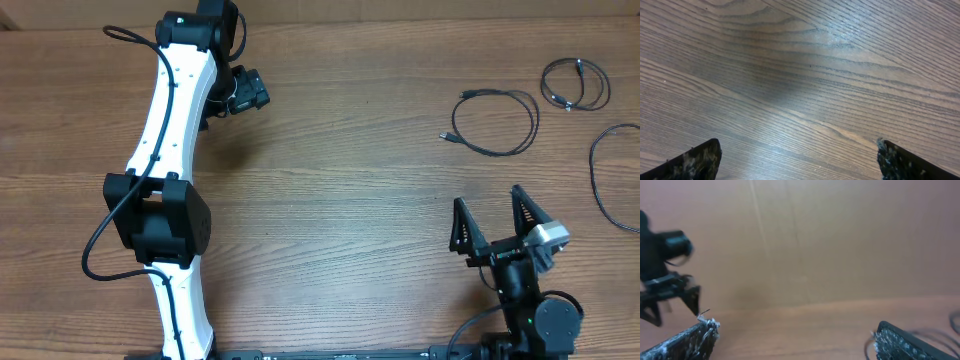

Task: Untangle cables

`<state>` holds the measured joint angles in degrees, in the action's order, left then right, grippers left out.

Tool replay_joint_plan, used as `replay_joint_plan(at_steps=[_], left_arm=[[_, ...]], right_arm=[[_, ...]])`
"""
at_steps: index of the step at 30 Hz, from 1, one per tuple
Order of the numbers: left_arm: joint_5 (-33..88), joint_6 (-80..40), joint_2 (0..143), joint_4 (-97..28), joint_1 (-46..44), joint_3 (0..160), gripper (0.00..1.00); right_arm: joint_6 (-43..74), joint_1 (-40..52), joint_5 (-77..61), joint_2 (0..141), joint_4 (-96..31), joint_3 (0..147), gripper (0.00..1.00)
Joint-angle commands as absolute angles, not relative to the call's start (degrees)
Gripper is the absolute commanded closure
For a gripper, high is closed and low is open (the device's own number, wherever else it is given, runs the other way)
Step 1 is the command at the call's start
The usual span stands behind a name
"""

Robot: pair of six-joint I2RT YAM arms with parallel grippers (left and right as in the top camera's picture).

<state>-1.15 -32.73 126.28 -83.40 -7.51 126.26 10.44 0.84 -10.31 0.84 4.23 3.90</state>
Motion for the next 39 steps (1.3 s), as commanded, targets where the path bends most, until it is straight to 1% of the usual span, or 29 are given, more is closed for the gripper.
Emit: replay_joint_plan(at_steps=[1,6,10,20,27,39], left_arm=[[-1.7,-33.5,125.7,-83.5,-7.7,126.8,0.01],[-1.7,-33.4,125.7,-83.5,-7.7,126.8,0.0],[-1.7,-33.5,125.7,-83.5,-7.7,126.8,0.0],[-1.7,-33.5,125.7,-83.5,-7.7,126.8,0.01],[-1.7,-33.5,125.7,-83.5,-7.7,126.8,0.01],[-1.7,-33.5,125.7,-83.5,-7.7,126.8,0.01]], right_arm=[[7.9,0.9,-7.5,0.2,4.6,1.0,0.0],[4.1,0.9,-6.6,0.2,0.7,0.4,0.0],[4.0,0.9,-3.0,0.2,-4.8,0.4,0.0],[3.8,0.9,-1.1,0.2,-4.9,0.4,0.0],[-4.7,0.9,-2.2,0.2,-4.8,0.4,0.0],[-4.8,0.9,-2.0,0.2,-4.8,0.4,0.0]])
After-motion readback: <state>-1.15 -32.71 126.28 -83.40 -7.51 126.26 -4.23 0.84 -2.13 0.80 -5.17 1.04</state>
